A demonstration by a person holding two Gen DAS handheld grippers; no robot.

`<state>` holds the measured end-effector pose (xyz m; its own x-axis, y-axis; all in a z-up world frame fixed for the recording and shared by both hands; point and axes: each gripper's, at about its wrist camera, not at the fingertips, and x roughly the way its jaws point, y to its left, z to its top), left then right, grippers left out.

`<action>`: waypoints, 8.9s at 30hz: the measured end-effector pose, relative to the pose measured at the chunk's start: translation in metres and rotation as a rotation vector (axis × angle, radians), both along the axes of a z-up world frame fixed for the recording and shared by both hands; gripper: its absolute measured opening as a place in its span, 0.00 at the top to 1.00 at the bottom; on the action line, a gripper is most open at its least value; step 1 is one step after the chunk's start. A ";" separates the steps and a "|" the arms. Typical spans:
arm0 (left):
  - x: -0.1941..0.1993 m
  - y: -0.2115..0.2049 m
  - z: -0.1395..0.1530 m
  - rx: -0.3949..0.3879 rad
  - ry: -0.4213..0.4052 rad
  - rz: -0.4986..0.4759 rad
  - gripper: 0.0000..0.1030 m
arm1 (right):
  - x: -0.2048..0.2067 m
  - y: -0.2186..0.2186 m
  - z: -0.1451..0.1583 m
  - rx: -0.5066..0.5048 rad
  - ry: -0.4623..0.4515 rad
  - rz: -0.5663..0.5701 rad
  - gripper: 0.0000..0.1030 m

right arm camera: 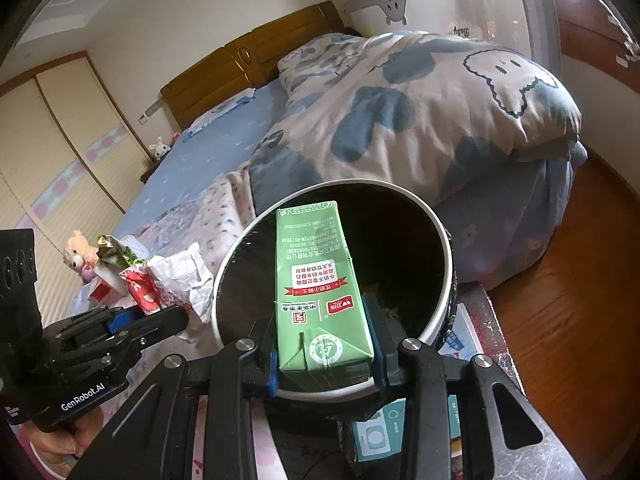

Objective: Collect trash
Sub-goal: 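Carry the red-white wrapper and green juice carton over the bin, then open both tools to drop the wrapper and carton into the bin, then move both tools back toward the foam block and green pouch, then grasp the white foam block with left tool while right tool grasps green pouch, then carry the white foam block and green pouch over the bin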

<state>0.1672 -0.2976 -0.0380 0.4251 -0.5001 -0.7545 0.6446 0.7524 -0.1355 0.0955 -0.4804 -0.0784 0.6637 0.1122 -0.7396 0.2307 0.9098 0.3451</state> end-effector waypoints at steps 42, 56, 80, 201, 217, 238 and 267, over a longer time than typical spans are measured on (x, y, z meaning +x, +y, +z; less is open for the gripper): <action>-0.002 0.049 -0.014 -0.026 0.035 0.101 0.45 | 0.016 0.006 0.005 0.024 -0.031 0.000 0.28; -0.013 0.165 -0.026 -0.060 0.071 0.322 0.45 | 0.017 0.103 0.005 0.039 -0.065 0.169 0.21; 0.026 0.268 -0.042 -0.035 0.072 0.552 0.45 | 0.068 0.194 -0.019 0.026 -0.056 0.400 0.21; -0.021 0.178 -0.003 -0.065 0.052 0.226 0.77 | 0.033 0.152 0.006 0.200 -0.058 0.321 0.75; -0.029 0.092 0.006 -0.022 0.017 0.087 0.77 | -0.007 0.079 0.008 0.217 -0.086 0.156 0.75; -0.025 0.032 0.020 -0.001 -0.029 0.010 0.77 | -0.015 0.023 0.016 0.187 -0.109 0.037 0.75; -0.003 -0.020 0.013 0.043 -0.033 -0.035 0.77 | 0.007 -0.013 -0.002 0.176 -0.057 -0.027 0.74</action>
<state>0.1641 -0.3176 -0.0254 0.4331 -0.4826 -0.7613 0.6745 0.7338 -0.0815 0.1024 -0.4935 -0.0803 0.7085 0.2182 -0.6711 0.2297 0.8279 0.5117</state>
